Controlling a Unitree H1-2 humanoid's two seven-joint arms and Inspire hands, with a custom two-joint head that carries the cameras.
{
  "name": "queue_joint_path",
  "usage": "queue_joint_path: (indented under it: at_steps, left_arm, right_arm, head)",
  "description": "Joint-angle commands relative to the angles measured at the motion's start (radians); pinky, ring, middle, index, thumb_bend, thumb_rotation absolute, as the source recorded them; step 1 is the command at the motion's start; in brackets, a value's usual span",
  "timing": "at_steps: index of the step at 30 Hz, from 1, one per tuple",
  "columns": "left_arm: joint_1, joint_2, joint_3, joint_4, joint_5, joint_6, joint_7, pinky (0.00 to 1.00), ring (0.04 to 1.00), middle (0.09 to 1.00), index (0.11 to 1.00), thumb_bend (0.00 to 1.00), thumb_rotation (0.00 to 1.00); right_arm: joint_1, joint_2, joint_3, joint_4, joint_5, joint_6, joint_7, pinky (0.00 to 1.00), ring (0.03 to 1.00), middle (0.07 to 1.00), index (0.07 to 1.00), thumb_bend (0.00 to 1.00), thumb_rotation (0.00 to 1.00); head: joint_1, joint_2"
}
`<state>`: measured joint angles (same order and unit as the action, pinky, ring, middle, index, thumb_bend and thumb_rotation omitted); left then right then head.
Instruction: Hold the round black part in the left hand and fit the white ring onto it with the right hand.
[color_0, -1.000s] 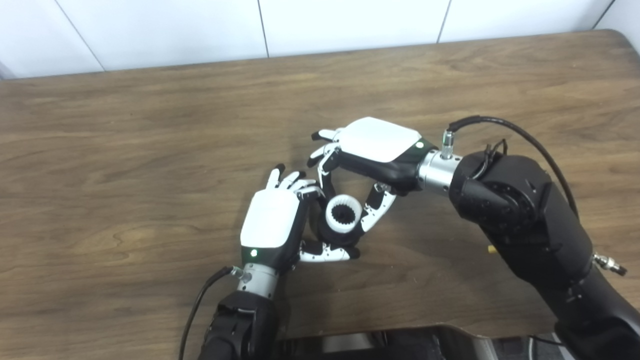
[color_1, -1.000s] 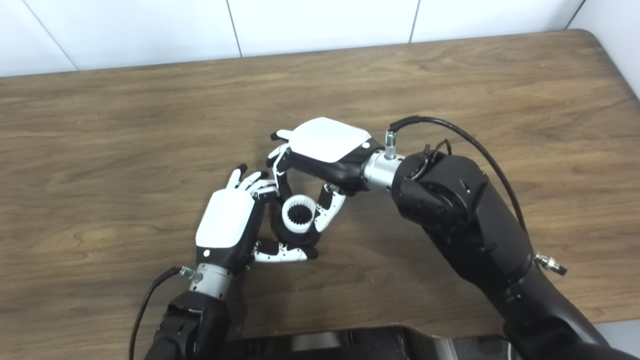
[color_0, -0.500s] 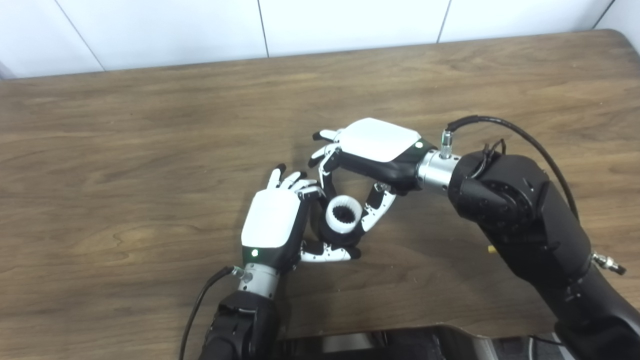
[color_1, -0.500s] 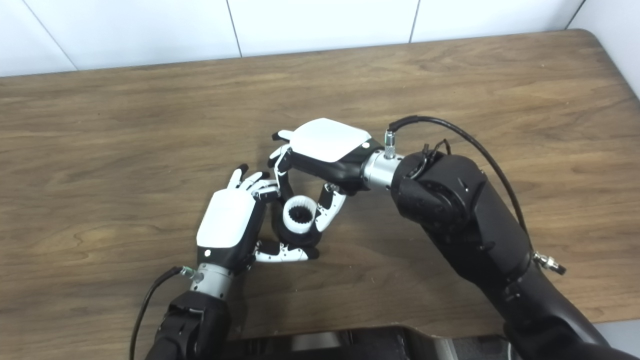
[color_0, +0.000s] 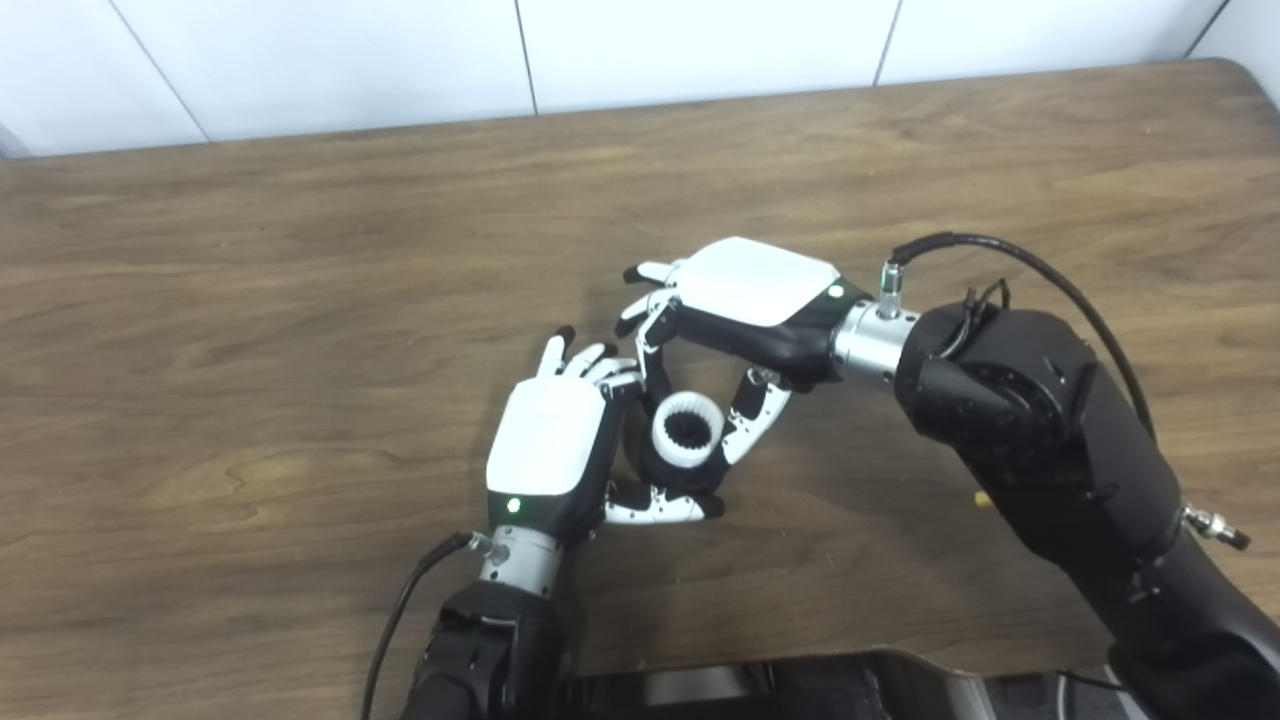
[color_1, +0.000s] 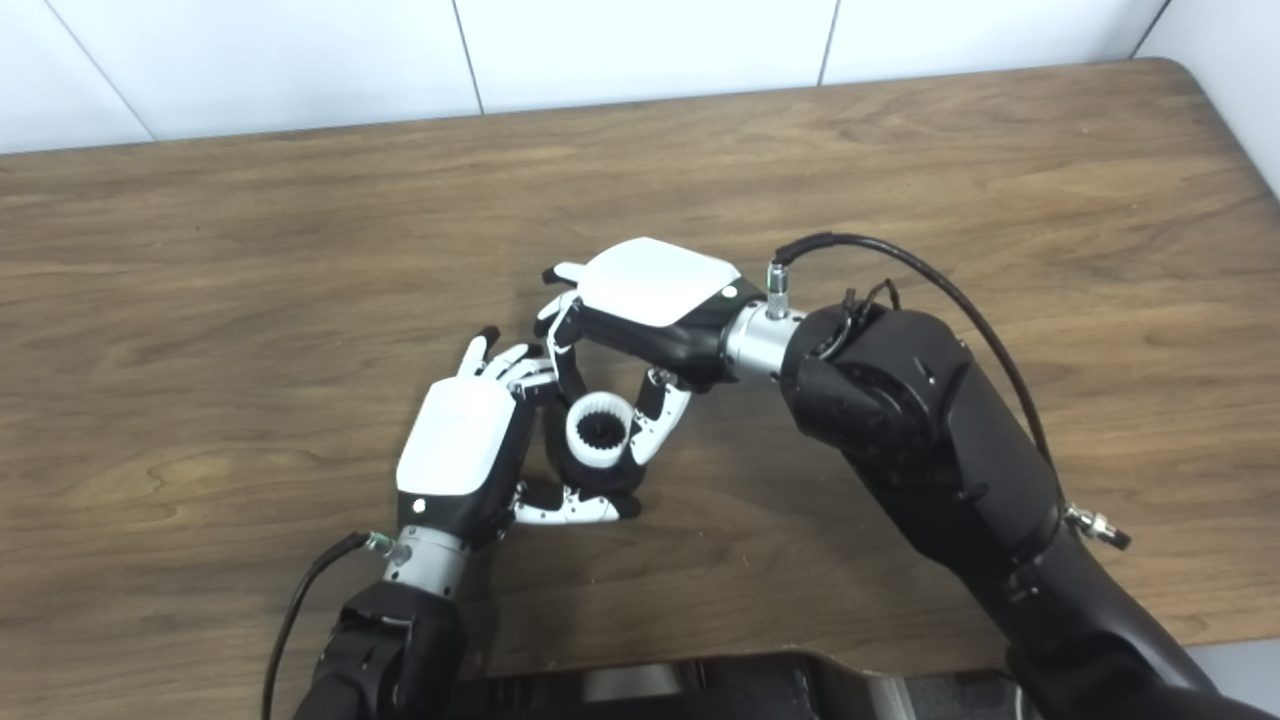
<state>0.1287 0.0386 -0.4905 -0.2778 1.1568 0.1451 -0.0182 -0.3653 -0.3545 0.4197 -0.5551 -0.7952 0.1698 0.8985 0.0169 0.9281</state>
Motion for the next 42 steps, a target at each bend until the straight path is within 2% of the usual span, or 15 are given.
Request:
queue_joint_path:
  at_steps: [1,26,42]
  left_arm:
    - [-0.016,-0.016,-0.003,-0.015,0.003,-0.005,0.012,1.0,0.869,0.761,0.484,0.52,0.05]
    - [-0.017,-0.017,-0.002,-0.015,-0.009,-0.007,0.007,1.0,0.876,0.764,0.483,0.52,0.05]
    - [-0.017,-0.018,-0.005,-0.017,-0.002,-0.005,0.003,1.0,0.877,0.764,0.483,0.52,0.05]
  right_arm:
    - [-0.021,0.005,-0.008,-0.016,0.002,-0.015,-0.024,0.94,0.983,0.841,0.484,0.52,0.13]
    - [-0.01,-0.015,-0.021,-0.001,-0.003,-0.022,-0.032,0.94,0.981,0.845,0.484,0.52,0.13]
    - [-0.008,0.0,-0.019,0.009,-0.013,-0.028,-0.038,0.92,0.983,0.838,0.484,0.52,0.13]
  head:
    - [0.001,0.004]
    - [-0.004,0.002]
    - [0.003,0.006]
